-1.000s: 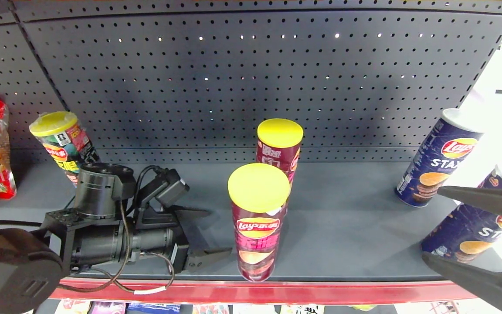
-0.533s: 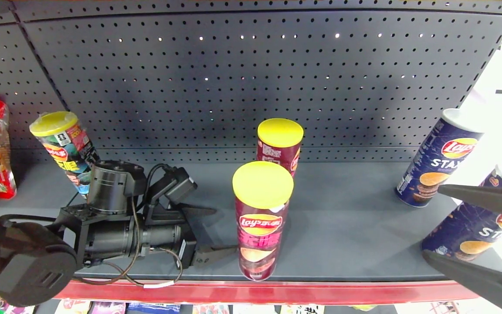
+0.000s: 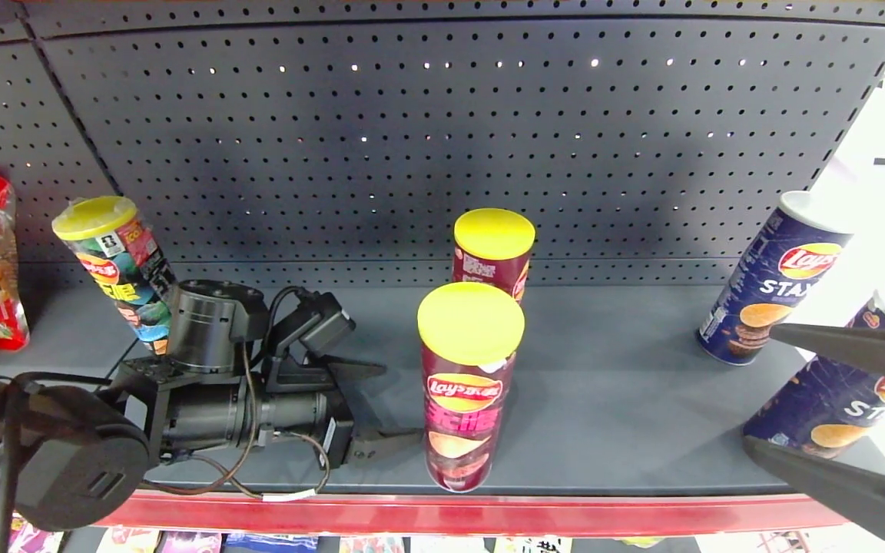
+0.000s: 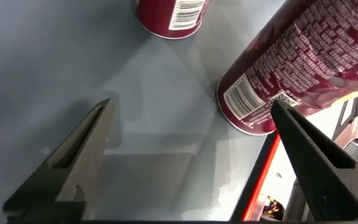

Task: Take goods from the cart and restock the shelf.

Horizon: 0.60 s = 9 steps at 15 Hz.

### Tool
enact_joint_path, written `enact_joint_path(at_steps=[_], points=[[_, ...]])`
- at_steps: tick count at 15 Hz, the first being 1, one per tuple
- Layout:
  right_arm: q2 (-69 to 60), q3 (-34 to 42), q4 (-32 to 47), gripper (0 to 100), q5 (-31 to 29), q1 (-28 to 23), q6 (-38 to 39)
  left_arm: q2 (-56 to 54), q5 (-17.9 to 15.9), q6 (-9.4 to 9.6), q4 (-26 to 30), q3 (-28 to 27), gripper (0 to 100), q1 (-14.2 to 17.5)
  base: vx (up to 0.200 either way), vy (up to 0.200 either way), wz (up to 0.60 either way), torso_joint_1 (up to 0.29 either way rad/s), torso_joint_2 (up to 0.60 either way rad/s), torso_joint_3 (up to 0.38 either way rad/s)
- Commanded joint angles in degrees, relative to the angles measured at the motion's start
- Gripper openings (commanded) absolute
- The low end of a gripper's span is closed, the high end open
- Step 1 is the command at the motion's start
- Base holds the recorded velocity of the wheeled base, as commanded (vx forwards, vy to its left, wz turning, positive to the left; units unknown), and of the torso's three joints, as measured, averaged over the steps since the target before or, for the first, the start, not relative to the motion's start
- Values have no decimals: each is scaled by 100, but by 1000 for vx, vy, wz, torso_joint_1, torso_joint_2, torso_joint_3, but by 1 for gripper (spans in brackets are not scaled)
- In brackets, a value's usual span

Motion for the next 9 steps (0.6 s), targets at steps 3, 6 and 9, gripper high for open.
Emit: enact_joint_path(at_steps=[3,6,9], points=[[33,-2,-3,100,6,3,11,-6,0,7,4,34,100,-84,0,0,0,0,0,0],[41,-2,-3,100,6,3,37,-6,0,7,4,34,100,-93,0,0,0,0,0,0],[41,-2,-3,100,6,3,90,3,0,7,4,34,100,-102,0,0,0,0,0,0]])
